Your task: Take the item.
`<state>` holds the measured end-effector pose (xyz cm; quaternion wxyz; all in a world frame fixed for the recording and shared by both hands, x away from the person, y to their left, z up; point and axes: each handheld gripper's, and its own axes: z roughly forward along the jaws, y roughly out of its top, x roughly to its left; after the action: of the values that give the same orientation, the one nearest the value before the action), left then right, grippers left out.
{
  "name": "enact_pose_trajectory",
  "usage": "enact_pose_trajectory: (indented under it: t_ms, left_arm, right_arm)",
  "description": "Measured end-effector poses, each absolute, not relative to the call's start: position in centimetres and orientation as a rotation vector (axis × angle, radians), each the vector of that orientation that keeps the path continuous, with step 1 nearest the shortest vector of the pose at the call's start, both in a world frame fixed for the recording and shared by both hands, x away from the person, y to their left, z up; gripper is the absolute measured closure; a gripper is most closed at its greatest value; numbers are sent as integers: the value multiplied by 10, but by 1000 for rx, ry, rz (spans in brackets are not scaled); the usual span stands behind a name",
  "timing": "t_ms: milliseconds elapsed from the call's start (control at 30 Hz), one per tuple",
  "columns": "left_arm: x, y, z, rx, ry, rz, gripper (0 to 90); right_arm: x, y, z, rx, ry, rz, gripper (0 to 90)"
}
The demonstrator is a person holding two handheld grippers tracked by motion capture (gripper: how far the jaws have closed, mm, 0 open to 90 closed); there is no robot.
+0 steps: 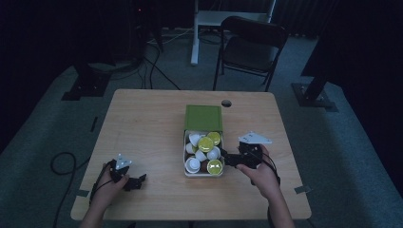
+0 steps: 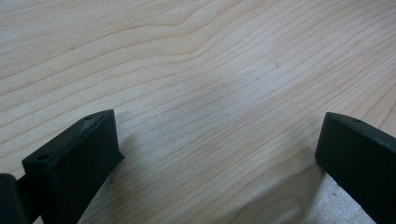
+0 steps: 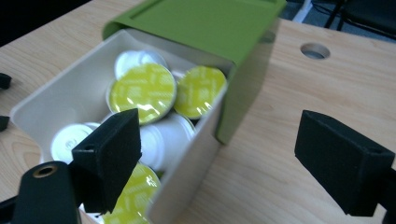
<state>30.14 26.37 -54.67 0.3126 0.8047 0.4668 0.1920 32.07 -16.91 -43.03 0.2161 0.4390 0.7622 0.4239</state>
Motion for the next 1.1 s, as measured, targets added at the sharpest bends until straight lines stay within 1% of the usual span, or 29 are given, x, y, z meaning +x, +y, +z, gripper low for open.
enact_pose_trajectory:
  t_ms: [233, 433, 500, 533, 667, 733, 967, 1100]
  left_arm:
    - [301, 264, -547, 2122, 1232, 506, 0]
    - [301, 263, -547, 2120, 1234, 506, 0]
    - [301, 263, -547, 2120, 1233, 506, 0]
    - [301, 263, -547, 2119, 1234, 506, 0]
    - [301, 263, -547, 2120, 1232, 508, 0]
    - [301, 264, -547, 2121, 1231, 508, 0]
    - [301, 263, -547, 2120, 1232, 507, 0]
    - [301, 263, -547, 2120, 1232, 508, 0]
  right_arm:
    - [327, -144, -426, 1141, 2152, 1198, 144]
    - [332, -128, -428, 1102, 2175, 1200, 145]
    - [333, -123, -430, 1088, 2178, 1188, 198]
    - [334, -121, -430, 1091, 2184, 1185, 207]
    - [337, -116, -432, 1093, 2192, 1189, 207]
    - [340, -108, -436, 1084, 2211, 1168, 230]
    - [348, -100, -444, 1105, 2245, 1112, 269]
    - [352, -97, -448, 1110, 2248, 1086, 269]
